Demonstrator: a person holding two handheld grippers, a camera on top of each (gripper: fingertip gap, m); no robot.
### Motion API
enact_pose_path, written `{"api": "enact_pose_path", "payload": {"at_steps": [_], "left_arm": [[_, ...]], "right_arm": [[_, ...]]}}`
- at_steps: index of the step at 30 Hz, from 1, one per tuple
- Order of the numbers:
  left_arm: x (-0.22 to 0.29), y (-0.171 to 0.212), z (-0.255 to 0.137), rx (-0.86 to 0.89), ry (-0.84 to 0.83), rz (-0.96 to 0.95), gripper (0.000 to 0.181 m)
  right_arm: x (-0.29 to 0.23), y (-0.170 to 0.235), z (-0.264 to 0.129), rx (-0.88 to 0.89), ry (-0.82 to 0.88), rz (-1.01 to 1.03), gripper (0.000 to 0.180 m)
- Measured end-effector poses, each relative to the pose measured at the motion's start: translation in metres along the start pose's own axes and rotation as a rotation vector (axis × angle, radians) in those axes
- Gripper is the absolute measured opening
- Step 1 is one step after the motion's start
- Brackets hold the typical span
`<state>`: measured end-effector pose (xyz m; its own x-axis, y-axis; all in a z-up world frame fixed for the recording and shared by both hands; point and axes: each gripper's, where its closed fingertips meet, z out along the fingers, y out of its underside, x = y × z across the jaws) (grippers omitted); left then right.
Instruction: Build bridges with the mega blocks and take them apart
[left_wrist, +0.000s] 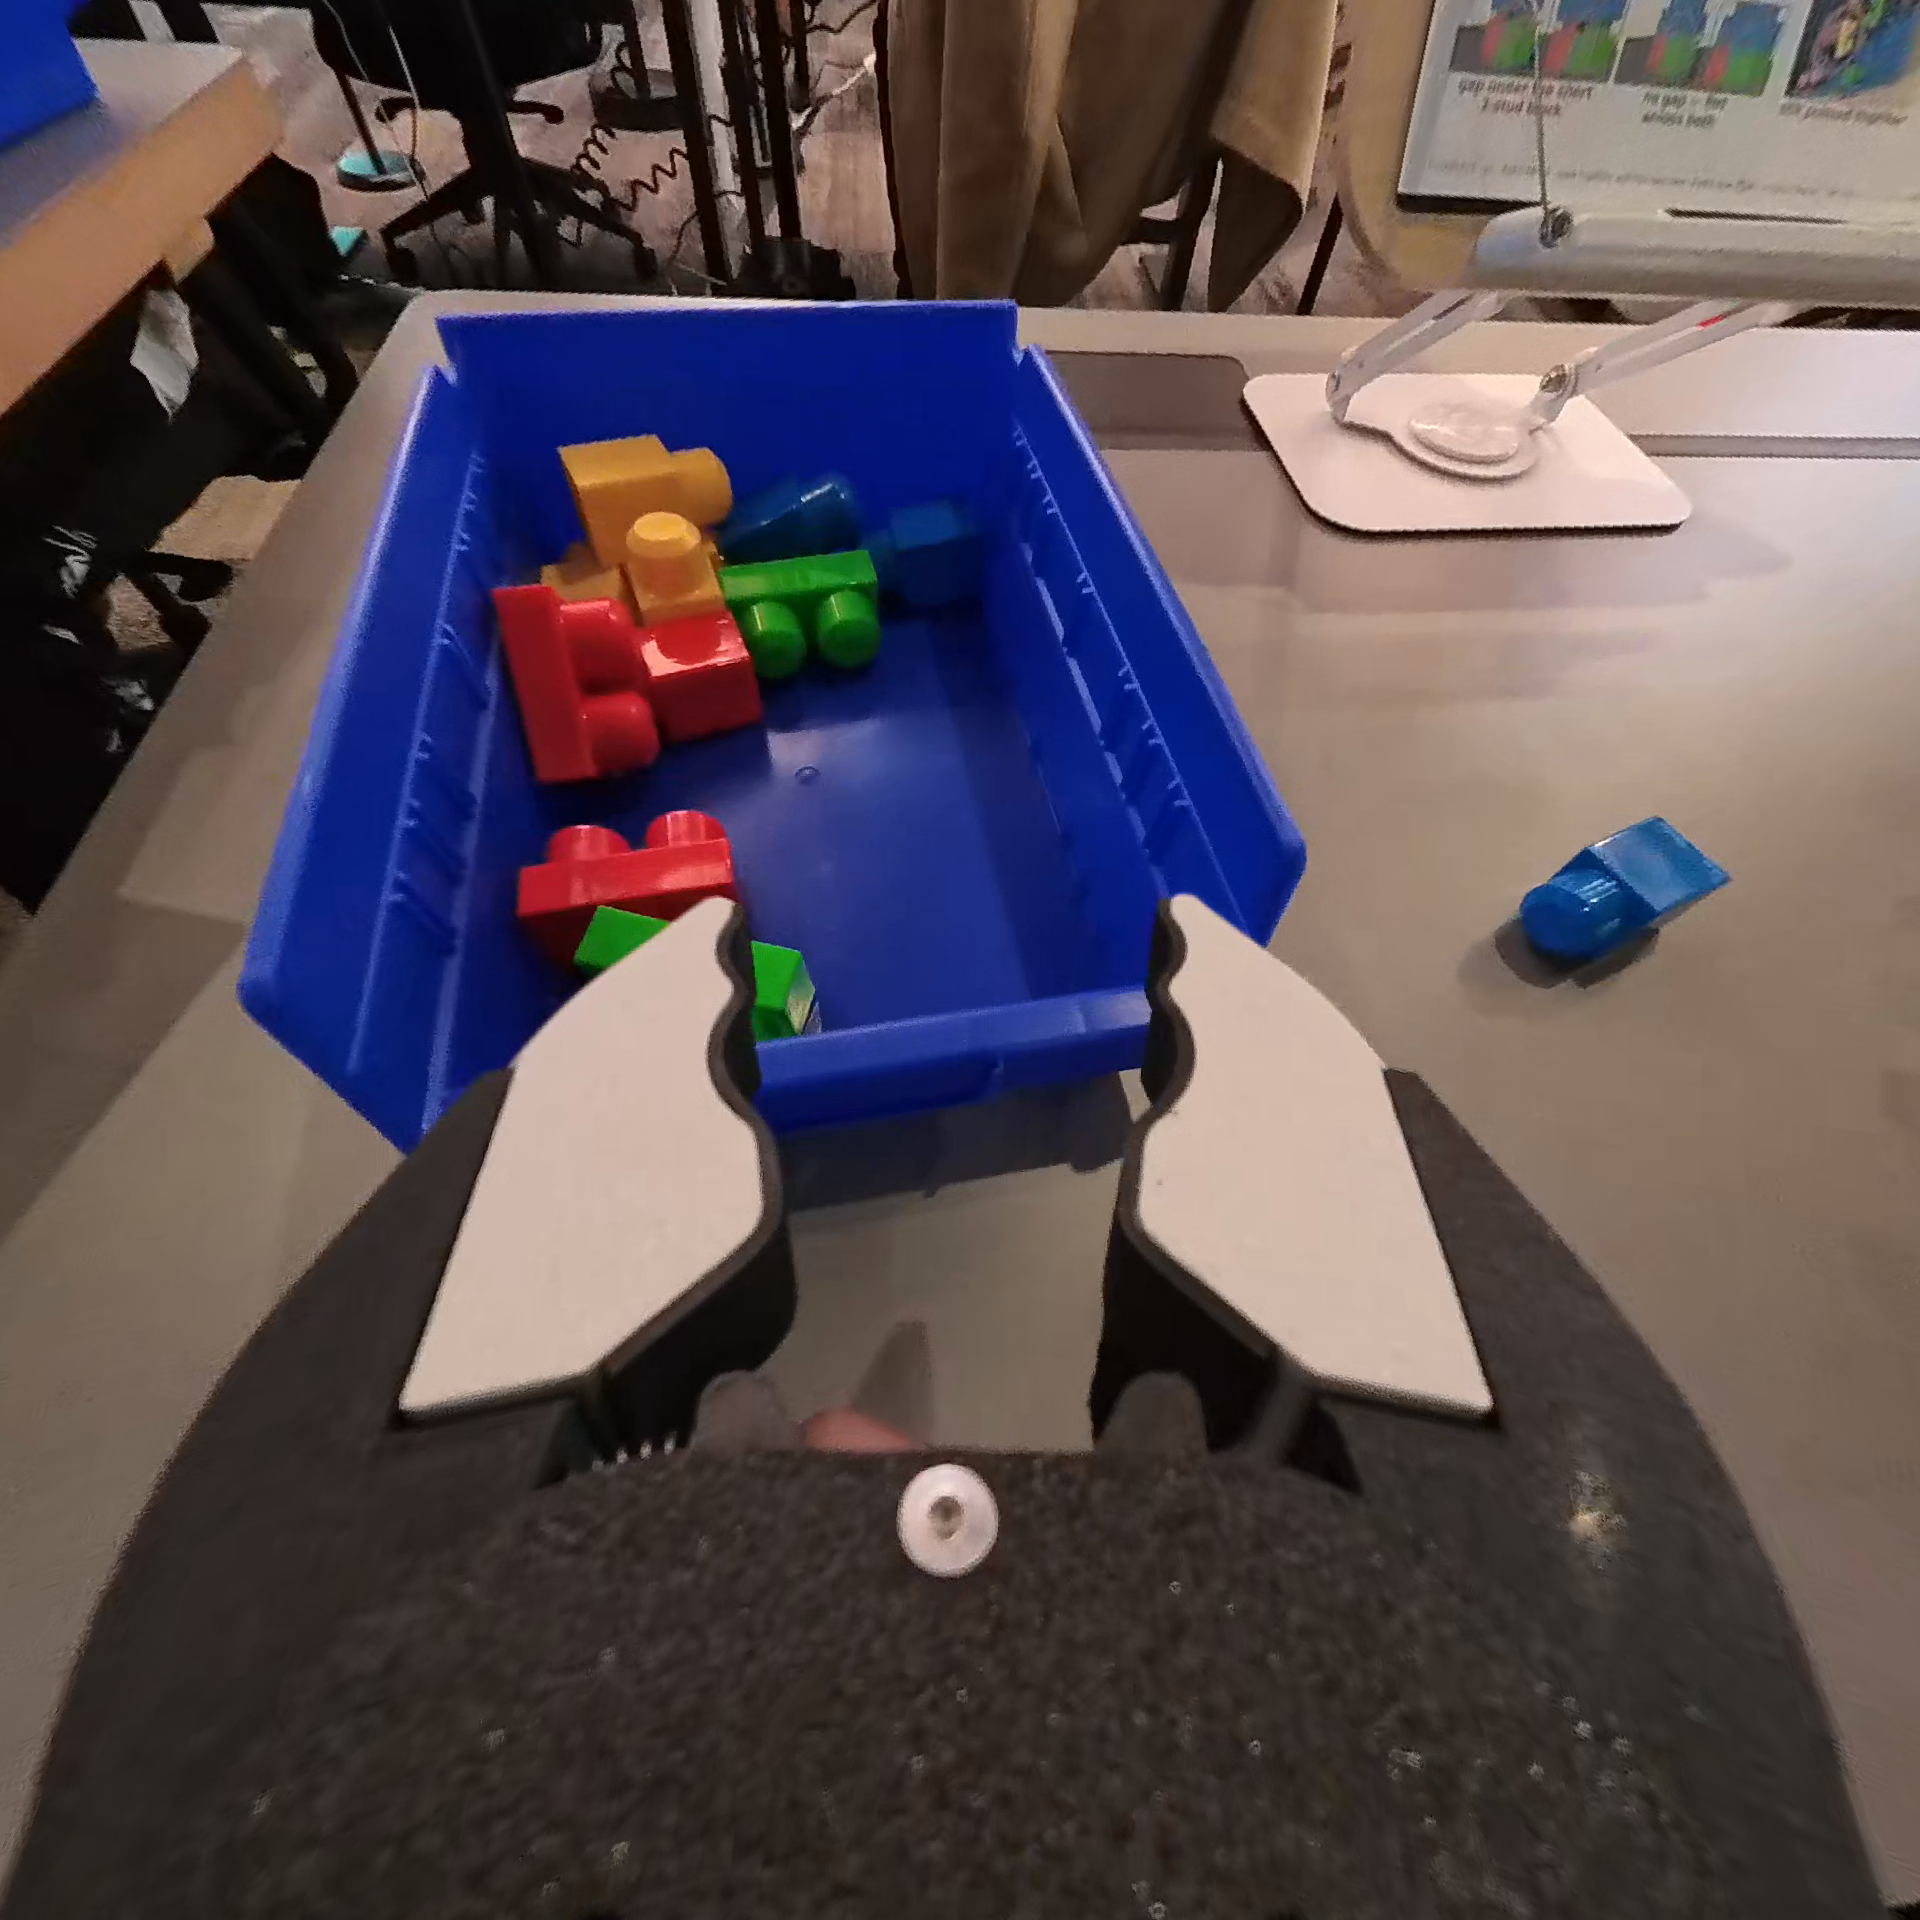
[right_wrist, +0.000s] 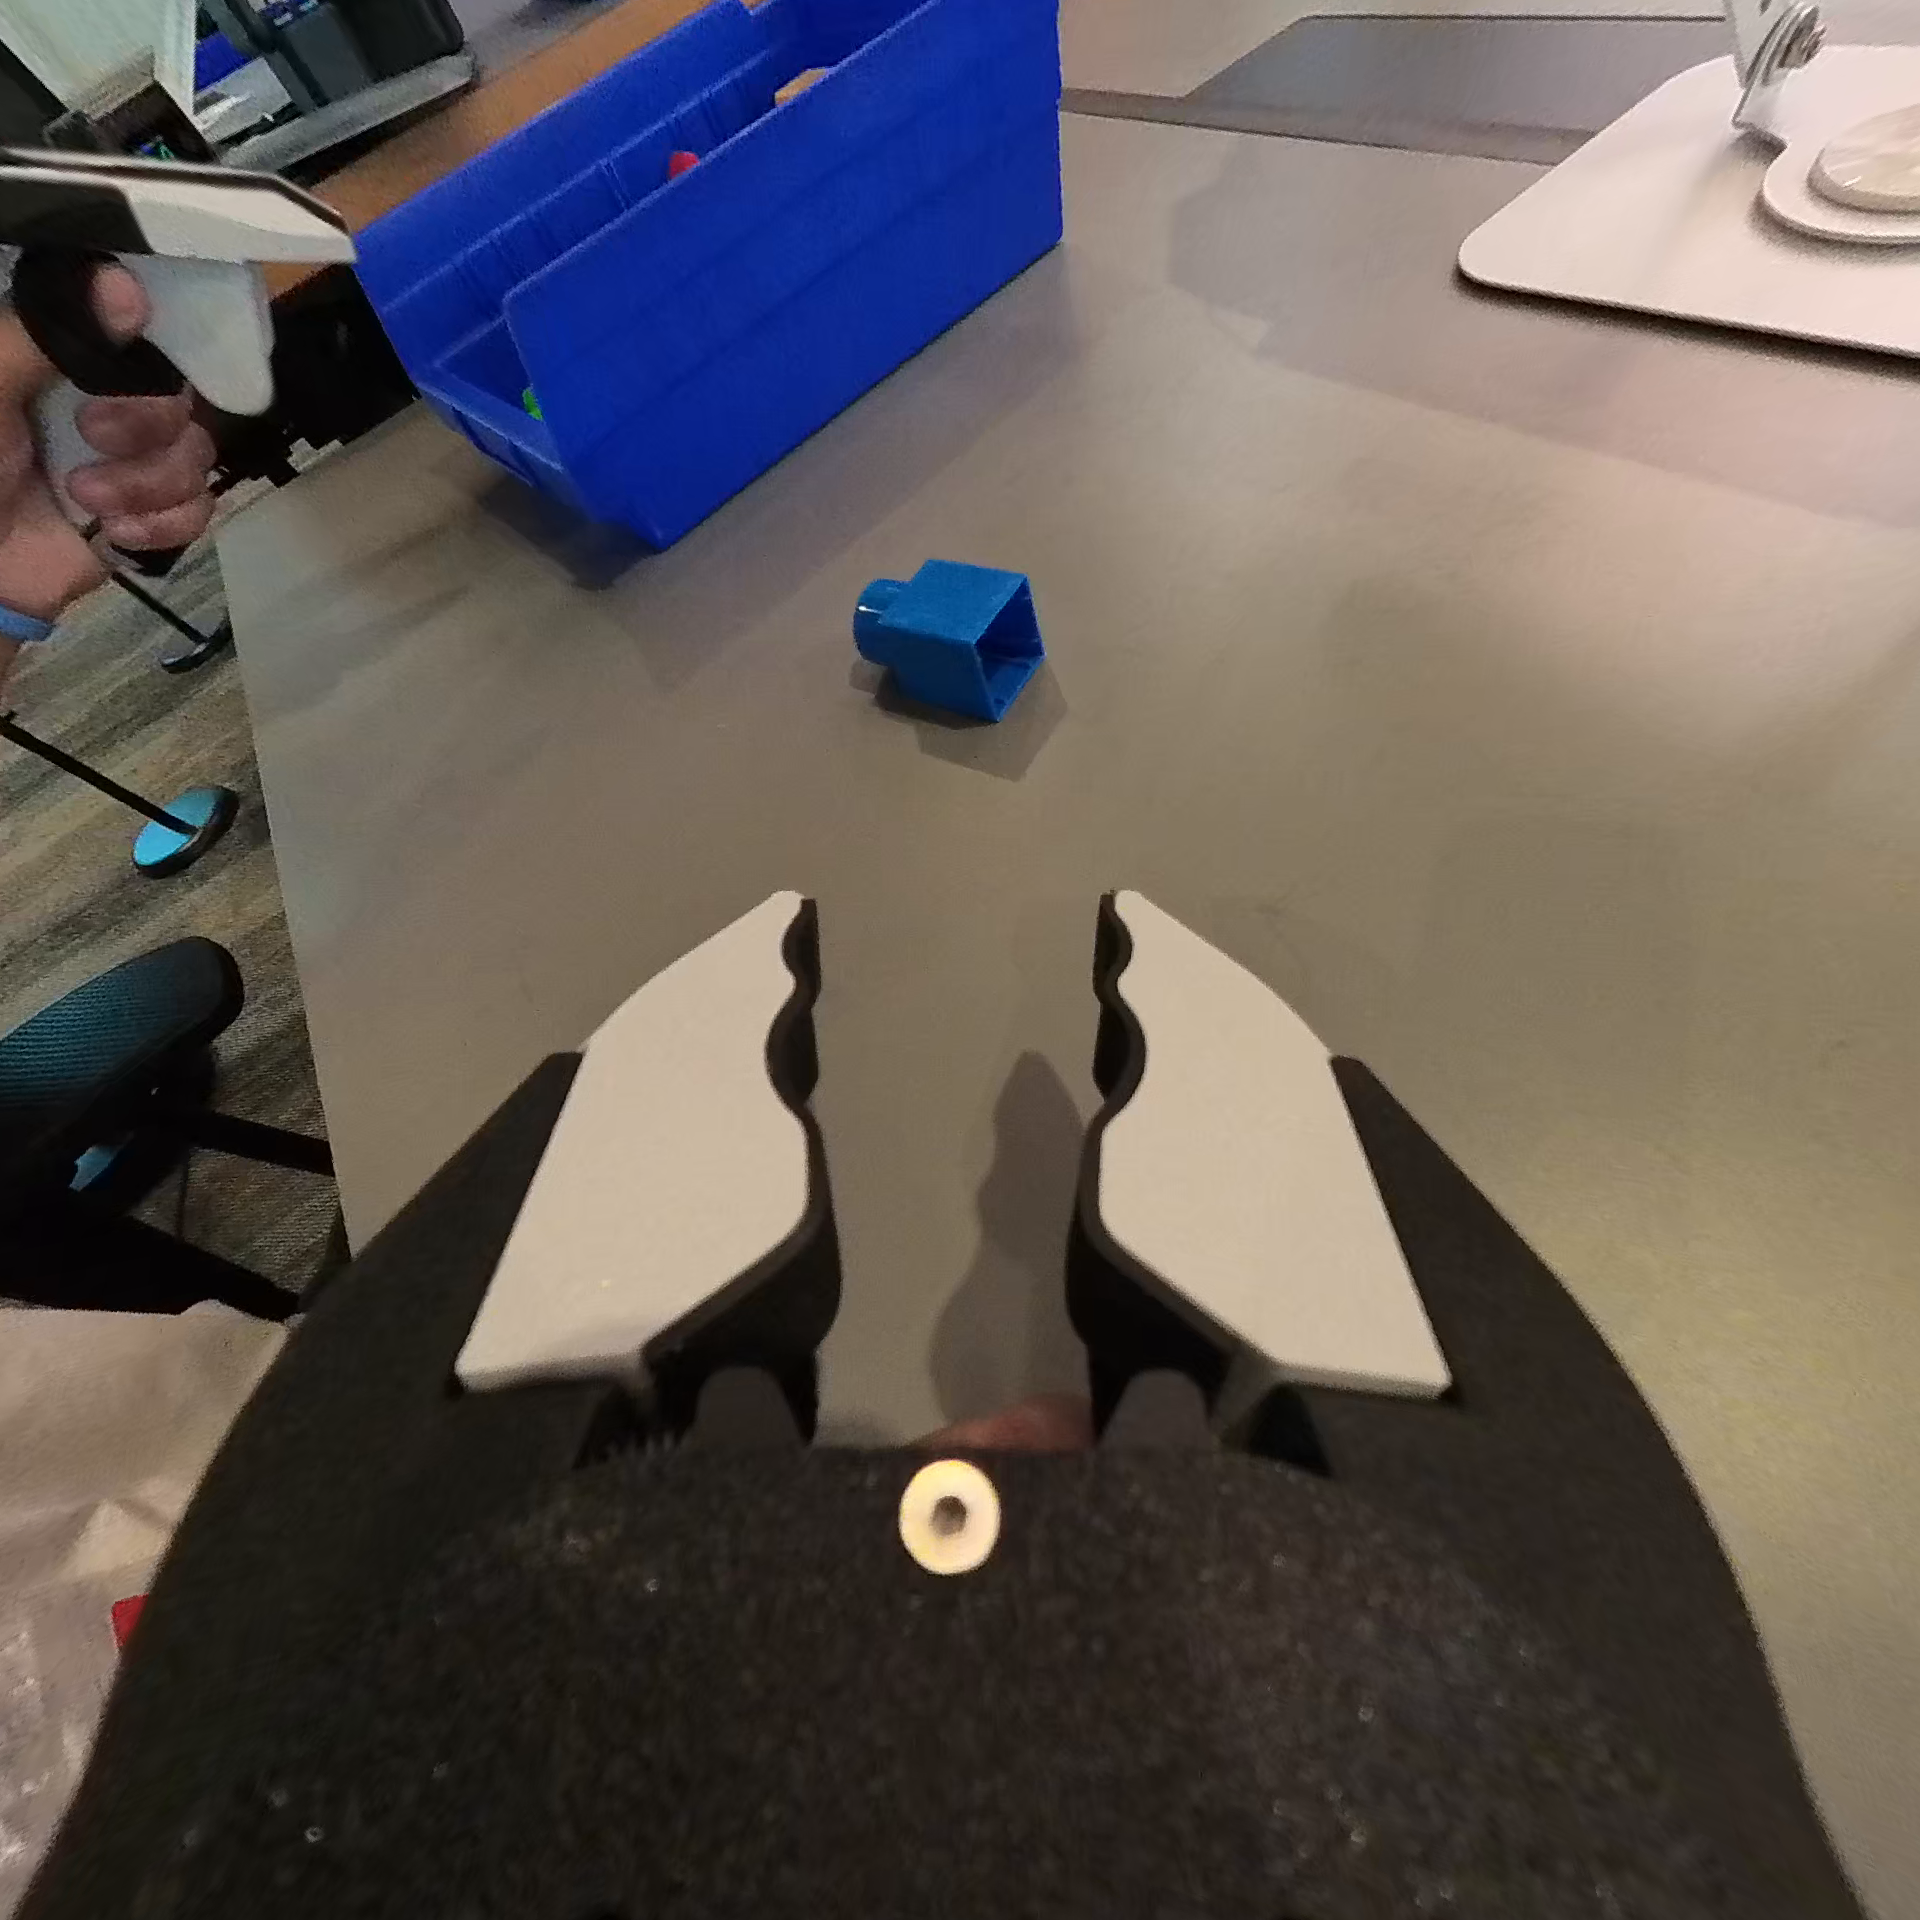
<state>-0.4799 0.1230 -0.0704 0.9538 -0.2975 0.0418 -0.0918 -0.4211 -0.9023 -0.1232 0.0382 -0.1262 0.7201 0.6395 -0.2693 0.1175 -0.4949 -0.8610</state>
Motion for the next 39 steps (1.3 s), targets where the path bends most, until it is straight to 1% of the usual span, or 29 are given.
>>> {"api": "enact_pose_path", "payload": {"at_steps": [4, 7, 10, 12, 14, 15, 18, 19, 20, 24, 27, 29, 32, 37, 38, 39], "left_arm": [[0.004, -0.005, 0.005, -0.009, 0.011, 0.025, 0.071], [0.002, -0.006, 0.014, -0.069, 0.021, 0.108, 0.071], [-0.008, -0.014, 0.035, -0.162, 0.021, 0.253, 0.071], [-0.019, -0.024, 0.054, -0.229, 0.018, 0.392, 0.073], [-0.04, -0.038, 0.076, -0.288, -0.029, 0.523, 0.071], [-0.05, -0.043, 0.088, -0.331, -0.043, 0.551, 0.071], [-0.076, -0.05, 0.126, -0.464, -0.086, 0.489, 0.071], [-0.083, -0.049, 0.138, -0.505, -0.099, 0.452, 0.067], [-0.091, -0.048, 0.149, -0.549, -0.125, 0.402, 0.064], [-0.098, -0.044, 0.187, -0.663, -0.11, 0.176, 0.065], [-0.098, -0.04, 0.202, -0.719, -0.113, 0.091, 0.066], [-0.103, -0.038, 0.209, -0.741, -0.144, 0.071, 0.059], [-0.103, -0.032, 0.217, -0.787, -0.141, 0.026, 0.06], [-0.113, -0.042, 0.229, -0.771, -0.178, 0.018, 0.063], [-0.114, -0.042, 0.23, -0.788, -0.175, 0.022, 0.062], [-0.116, -0.041, 0.232, -0.805, -0.18, 0.033, 0.066]], "right_arm": [[0.005, -0.003, -0.005, 0.013, 0.013, 0.005, 0.05], [0.007, -0.003, -0.007, 0.017, 0.014, 0.009, 0.05], [0.006, -0.002, -0.006, 0.011, 0.01, 0.005, 0.05], [0.004, -0.001, -0.005, 0.007, 0.004, 0.005, 0.05], [0.004, 0.0, -0.003, 0.0, 0.003, 0.002, 0.05], [0.004, 0.001, -0.003, -0.002, 0.005, -0.001, 0.05], [0.004, 0.002, -0.003, -0.007, 0.012, -0.004, 0.05], [0.005, 0.001, -0.003, -0.006, 0.013, -0.003, 0.05], [0.005, 0.001, -0.003, -0.005, 0.012, 0.0, 0.05], [0.004, 0.002, -0.001, -0.01, 0.01, -0.004, 0.05], [0.003, 0.003, -0.002, -0.015, 0.007, -0.007, 0.05], [0.004, 0.002, -0.003, -0.012, 0.007, -0.006, 0.05], [0.006, 0.001, -0.004, -0.006, 0.006, 0.001, 0.05], [0.007, 0.001, -0.005, -0.007, 0.01, -0.002, 0.05], [0.007, 0.002, -0.005, -0.009, 0.009, -0.001, 0.05], [0.007, 0.002, -0.005, -0.009, 0.01, -0.001, 0.05]]}}
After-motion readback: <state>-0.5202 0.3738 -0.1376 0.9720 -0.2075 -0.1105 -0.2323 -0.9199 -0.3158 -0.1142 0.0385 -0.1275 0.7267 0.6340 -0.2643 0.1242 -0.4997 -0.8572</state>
